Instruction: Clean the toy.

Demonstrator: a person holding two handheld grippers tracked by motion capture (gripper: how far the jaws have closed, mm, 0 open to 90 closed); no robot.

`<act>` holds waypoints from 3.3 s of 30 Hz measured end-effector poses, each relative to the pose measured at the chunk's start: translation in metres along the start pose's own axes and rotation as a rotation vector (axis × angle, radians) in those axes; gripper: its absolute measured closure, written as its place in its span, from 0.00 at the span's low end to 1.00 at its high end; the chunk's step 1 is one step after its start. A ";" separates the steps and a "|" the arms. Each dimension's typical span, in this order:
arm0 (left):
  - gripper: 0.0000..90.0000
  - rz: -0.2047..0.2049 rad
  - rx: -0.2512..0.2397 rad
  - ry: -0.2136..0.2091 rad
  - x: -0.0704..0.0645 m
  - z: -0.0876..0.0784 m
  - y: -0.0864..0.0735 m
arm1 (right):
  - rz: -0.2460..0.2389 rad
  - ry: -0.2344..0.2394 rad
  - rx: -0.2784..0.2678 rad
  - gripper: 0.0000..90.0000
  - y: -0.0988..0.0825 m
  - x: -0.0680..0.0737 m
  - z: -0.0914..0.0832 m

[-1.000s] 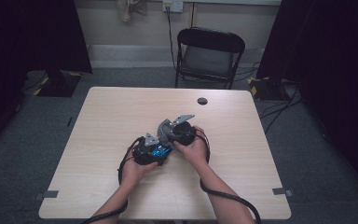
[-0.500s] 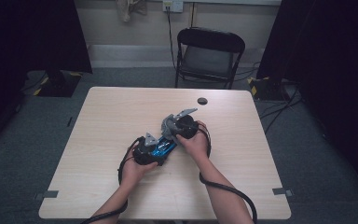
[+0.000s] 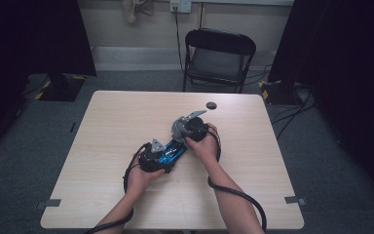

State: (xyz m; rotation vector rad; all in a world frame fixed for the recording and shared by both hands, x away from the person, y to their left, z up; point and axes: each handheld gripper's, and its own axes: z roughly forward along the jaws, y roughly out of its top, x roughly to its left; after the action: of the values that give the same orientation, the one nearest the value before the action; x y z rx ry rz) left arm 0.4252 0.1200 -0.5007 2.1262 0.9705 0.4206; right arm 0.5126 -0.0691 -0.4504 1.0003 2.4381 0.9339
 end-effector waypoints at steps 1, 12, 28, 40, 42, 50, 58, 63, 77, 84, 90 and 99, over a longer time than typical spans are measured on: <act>0.28 0.000 0.000 0.001 0.000 0.000 0.000 | 0.003 -0.006 0.000 0.82 0.000 0.000 -0.001; 0.28 0.001 0.001 0.000 0.000 0.000 0.000 | 0.033 -0.079 -0.043 0.82 -0.015 -0.019 -0.020; 0.28 0.001 0.002 0.000 0.000 0.000 0.000 | 0.080 -0.001 0.011 0.82 -0.074 -0.029 -0.054; 0.21 0.025 -0.004 0.026 0.001 -0.003 0.001 | 0.120 0.043 0.011 0.82 -0.098 -0.030 -0.044; 0.19 0.034 -0.007 0.030 0.001 -0.006 0.002 | 0.132 0.051 0.004 0.82 -0.100 -0.031 -0.044; 0.20 -0.032 -0.077 -0.028 0.012 -0.023 0.024 | 0.124 0.055 0.010 0.82 -0.099 -0.031 -0.043; 0.33 -0.032 -0.048 -0.035 0.014 -0.005 0.029 | 0.119 0.053 0.016 0.82 -0.098 -0.031 -0.043; 0.32 -0.048 -0.030 -0.040 0.015 0.004 0.029 | 0.114 0.050 0.015 0.82 -0.098 -0.031 -0.043; 0.39 -0.078 -0.010 -0.072 0.017 0.007 0.031 | 0.143 0.054 0.027 0.82 -0.095 -0.028 -0.044; 0.39 -0.079 -0.015 -0.063 0.015 0.008 0.031 | 0.098 0.076 0.021 0.82 -0.086 -0.008 -0.038; 0.39 -0.077 -0.018 -0.057 0.014 0.007 0.031 | 0.065 0.101 0.026 0.82 -0.075 0.009 -0.032; 0.39 -0.077 -0.023 -0.055 0.014 0.006 0.029 | 0.038 0.113 0.035 0.82 -0.069 0.020 -0.029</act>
State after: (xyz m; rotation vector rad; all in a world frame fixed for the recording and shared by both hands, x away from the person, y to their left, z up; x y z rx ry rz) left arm 0.4527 0.1148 -0.4834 2.0621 1.0080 0.3323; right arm 0.4493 -0.1047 -0.4784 1.0357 2.5446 0.9892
